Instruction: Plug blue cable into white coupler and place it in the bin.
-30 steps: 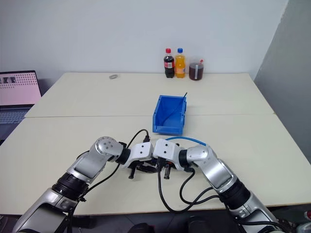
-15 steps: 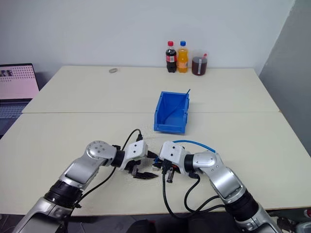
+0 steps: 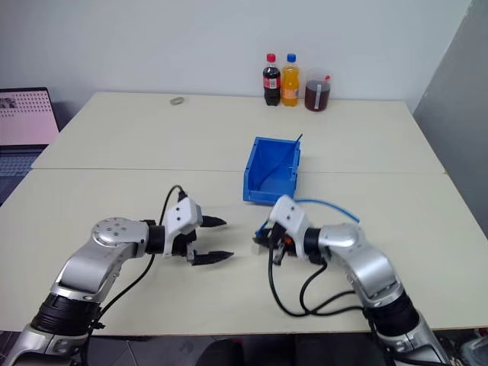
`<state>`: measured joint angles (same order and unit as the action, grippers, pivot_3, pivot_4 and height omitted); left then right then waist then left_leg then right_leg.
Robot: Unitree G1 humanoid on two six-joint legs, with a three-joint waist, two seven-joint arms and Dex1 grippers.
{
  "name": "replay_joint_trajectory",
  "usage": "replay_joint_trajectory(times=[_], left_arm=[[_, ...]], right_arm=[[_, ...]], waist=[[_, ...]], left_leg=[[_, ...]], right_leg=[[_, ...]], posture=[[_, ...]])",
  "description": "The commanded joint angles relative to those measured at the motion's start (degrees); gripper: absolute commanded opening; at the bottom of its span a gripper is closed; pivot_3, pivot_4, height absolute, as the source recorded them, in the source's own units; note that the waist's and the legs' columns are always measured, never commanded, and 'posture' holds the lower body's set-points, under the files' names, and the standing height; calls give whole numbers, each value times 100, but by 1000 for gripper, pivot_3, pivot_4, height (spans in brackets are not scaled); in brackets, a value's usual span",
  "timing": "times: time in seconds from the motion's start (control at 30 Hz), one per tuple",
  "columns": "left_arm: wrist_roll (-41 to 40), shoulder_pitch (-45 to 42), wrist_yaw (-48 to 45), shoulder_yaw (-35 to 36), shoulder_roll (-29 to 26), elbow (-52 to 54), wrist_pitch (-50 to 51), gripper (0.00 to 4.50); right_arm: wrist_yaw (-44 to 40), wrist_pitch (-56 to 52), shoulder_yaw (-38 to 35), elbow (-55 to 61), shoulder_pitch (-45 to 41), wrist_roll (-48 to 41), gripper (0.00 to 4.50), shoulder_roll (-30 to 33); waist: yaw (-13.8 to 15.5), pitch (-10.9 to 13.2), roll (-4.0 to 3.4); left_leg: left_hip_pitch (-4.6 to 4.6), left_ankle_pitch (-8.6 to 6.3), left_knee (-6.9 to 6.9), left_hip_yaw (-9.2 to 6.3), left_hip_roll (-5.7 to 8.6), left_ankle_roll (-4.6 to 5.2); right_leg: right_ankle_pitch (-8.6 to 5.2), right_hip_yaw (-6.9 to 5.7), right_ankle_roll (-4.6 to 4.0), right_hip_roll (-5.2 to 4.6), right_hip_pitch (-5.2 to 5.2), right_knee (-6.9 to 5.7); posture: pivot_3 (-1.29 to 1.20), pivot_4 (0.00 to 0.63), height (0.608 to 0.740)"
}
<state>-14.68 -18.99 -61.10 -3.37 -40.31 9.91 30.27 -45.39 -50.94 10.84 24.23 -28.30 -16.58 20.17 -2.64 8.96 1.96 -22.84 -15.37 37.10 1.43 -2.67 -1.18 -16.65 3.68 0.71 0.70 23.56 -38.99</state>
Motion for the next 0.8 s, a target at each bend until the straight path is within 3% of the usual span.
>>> replay_joint_trajectory(times=[0.03,0.2,0.4,0.43,0.5,0.8], left_arm=[[-119,-51,115,266,-247,314,128,4500],[-23,-240,227,231,-359,55,-29,4500],[58,-400,244,101,-337,-186,-287,4500],[68,-415,245,88,-335,-217,-326,4500],[90,-450,250,68,-333,-286,-402,4500],[214,-586,217,-60,-339,-502,-708,4500]], right_arm=[[347,-347,-840,-272,-694,-592,133,-315],[594,-5,-935,-1750,-1655,-475,133,-508],[711,1188,-704,-4462,-2887,140,133,-690],[660,1278,-680,-4809,-3055,194,692,-707],[516,1504,-550,-5407,-3346,370,988,-690],[-754,2387,153,-7141,-4461,1182,3176,-157]], waist=[[-12,1,-1],[-22,11,-13],[-39,32,-14],[-41,33,-14],[-46,33,-15],[-50,42,-28]], left_leg=[[0,0,-2,-2,-1,0],[2,0,-5,-1,1,0],[-3,0,-4,19,7,0],[-9,1,-5,21,7,-1],[-11,0,-5,25,6,-1],[-48,1,-6,39,9,-2]], right_leg=[[0,-2,-1,1,1,0],[3,-5,-6,0,0,-1],[4,7,-6,0,8,0],[5,8,-5,-1,14,0],[5,9,-6,-12,18,-3],[7,9,-7,-30,61,-10]], posture=[[0,150,740],[0,150,740],[0,150,740],[0,150,740],[0,150,740],[0,150,740]])
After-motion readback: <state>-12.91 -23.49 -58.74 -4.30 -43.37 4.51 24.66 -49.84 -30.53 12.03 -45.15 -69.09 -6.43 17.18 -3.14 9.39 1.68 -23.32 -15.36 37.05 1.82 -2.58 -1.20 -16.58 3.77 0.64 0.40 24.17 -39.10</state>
